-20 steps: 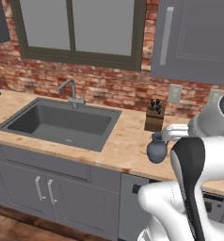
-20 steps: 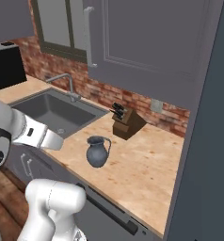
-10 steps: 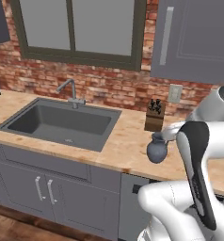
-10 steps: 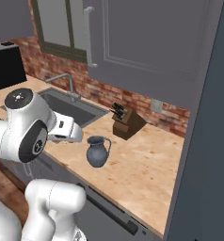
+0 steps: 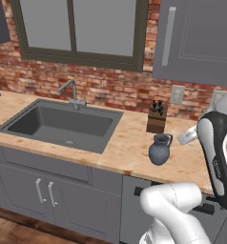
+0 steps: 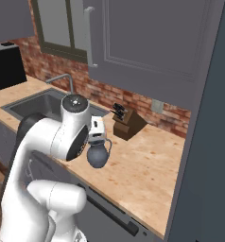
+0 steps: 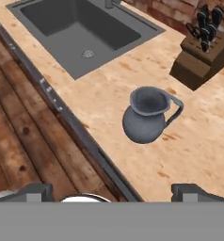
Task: Move the sausage and scallops from the second highest shelf to the top shelf to make space. Then, place the pitcher from the counter on the cleared second highest shelf.
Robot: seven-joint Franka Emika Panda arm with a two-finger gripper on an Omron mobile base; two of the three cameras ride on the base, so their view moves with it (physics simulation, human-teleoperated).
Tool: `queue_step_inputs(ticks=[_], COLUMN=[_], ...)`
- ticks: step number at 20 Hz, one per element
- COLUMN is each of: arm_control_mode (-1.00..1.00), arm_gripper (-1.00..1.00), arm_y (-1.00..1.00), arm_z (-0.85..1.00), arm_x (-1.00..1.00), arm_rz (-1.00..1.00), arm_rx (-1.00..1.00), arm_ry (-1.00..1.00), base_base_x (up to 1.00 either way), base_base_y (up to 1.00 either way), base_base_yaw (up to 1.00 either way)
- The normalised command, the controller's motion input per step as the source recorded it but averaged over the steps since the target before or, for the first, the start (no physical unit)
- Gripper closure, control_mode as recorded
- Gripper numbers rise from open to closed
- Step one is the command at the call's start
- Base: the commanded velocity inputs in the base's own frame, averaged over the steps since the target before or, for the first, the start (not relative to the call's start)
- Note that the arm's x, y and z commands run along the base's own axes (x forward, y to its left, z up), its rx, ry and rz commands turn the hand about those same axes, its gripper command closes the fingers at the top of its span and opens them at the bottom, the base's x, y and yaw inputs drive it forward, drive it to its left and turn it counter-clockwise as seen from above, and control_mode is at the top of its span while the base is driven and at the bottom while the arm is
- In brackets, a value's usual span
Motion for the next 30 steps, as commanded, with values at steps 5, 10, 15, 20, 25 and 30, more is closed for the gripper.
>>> queue_step_inputs(ticks=[5,10,15,20,25,30], arm_control_mode=[-1.00,-1.00,-1.00,-1.00,-1.00,-1.00], arm_gripper=[-1.00,-1.00,-1.00,-1.00,-1.00,-1.00], arm_y=[-0.33,-0.35,-0.21,-0.21,-0.17,-0.18], arm_z=[-0.30,-0.36,-0.17,-0.25,-0.31,-0.22], arm_x=[0.04,0.21,0.23,0.36,0.42,0.35], arm_rz=[0.14,0.02,0.06,0.11,0.17,0.21], arm_rx=[0.00,0.00,0.00,0.00,0.00,0.00], arm_ry=[0.02,0.03,0.00,-0.02,-0.03,-0.10], base_base_x=[0.00,0.00,0.00,0.00,0.00,0.00], base_base_y=[0.00,0.00,0.00,0.00,0.00,0.00], base_base_yaw=[0.00,0.00,0.00,0.00,0.00,0.00])
